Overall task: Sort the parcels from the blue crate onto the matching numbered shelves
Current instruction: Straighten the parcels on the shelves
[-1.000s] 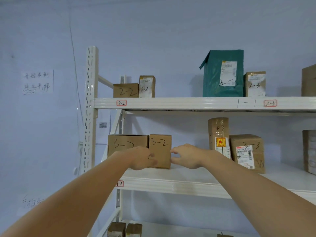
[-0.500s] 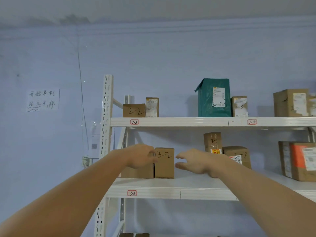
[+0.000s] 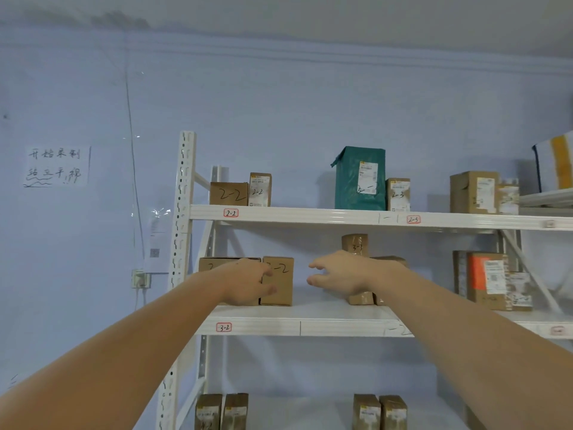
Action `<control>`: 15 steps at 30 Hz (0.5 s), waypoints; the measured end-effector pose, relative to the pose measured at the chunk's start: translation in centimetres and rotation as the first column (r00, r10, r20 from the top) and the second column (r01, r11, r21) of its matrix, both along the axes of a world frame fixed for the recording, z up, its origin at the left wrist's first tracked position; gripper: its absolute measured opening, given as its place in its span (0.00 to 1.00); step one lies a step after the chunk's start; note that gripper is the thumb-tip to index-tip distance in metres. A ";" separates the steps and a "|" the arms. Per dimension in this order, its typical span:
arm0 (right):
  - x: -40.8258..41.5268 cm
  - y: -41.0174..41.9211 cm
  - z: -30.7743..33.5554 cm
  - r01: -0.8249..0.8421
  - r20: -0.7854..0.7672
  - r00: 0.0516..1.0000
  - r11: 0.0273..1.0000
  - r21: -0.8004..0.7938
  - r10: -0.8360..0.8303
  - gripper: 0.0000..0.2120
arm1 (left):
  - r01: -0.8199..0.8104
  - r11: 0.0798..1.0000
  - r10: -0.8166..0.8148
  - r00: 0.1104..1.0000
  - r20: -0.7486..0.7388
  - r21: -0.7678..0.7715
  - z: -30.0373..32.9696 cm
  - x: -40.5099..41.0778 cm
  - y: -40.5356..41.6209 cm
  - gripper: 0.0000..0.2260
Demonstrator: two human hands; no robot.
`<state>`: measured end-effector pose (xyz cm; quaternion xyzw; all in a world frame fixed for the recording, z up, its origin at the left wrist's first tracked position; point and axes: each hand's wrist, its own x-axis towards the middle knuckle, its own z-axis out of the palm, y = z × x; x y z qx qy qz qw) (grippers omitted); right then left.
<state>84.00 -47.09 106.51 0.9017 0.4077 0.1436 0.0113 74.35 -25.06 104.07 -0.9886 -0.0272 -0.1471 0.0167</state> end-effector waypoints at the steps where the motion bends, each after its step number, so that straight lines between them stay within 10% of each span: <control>1: 0.0 -0.7 0.1 0.001 -0.003 1.000 1.000 0.007 -0.001 0.29 | 0.001 1.000 -0.001 1.000 -0.001 -0.006 0.1 0.1 -0.6 0.27; 15: 2.2 -17.7 0.1 0.168 0.000 0.986 0.981 0.094 -0.169 0.25 | 0.095 0.995 -0.095 0.994 0.052 0.014 1.7 4.6 -16.0 0.27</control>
